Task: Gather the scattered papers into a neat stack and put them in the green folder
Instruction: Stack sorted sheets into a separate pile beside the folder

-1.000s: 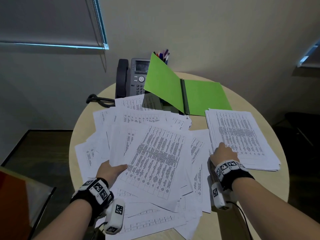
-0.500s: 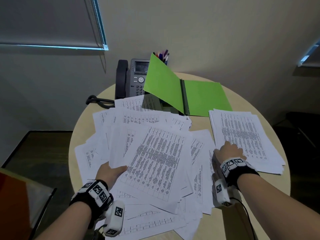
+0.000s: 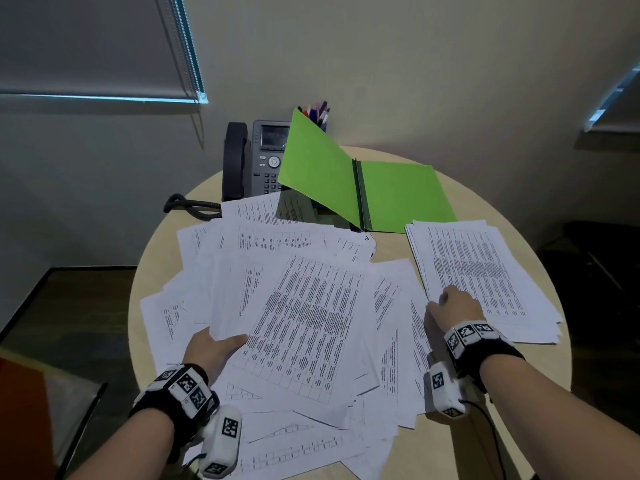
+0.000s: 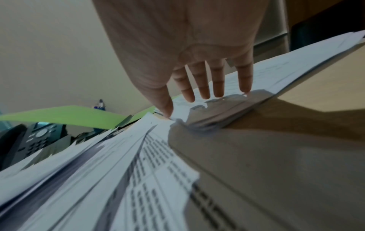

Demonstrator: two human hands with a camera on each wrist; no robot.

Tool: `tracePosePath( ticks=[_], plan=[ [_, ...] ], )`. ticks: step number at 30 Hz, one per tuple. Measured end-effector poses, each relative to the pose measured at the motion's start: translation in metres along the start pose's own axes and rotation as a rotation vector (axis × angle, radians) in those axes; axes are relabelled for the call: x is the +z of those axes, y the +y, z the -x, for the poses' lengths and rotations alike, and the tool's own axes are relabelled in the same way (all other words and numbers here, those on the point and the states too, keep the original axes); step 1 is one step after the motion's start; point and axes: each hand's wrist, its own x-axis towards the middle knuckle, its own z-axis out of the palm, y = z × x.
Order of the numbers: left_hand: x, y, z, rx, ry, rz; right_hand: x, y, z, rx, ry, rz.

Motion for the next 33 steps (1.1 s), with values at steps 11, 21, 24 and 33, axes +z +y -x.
tracePosePath(
  ticks=[11, 21, 24, 33],
  plan=[
    [0.013, 0.001, 0.012, -0.025, 0.079, 0.022, -0.039, 0.064, -0.037, 0.238, -0.016, -0.004],
    [0.02, -0.003, 0.016, -0.03, 0.224, -0.037, -0.071, 0.127, -0.054, 0.17, -0.108, 0.017],
    [0.021, -0.005, 0.016, -0.044, 0.247, -0.033, -0.071, 0.131, -0.056, 0.165, -0.086, 0.082],
    [0.034, 0.007, 0.033, 0.015, 0.369, -0.201, -0.056, 0.147, -0.077, 0.199, -0.12, 0.082]
  ],
)
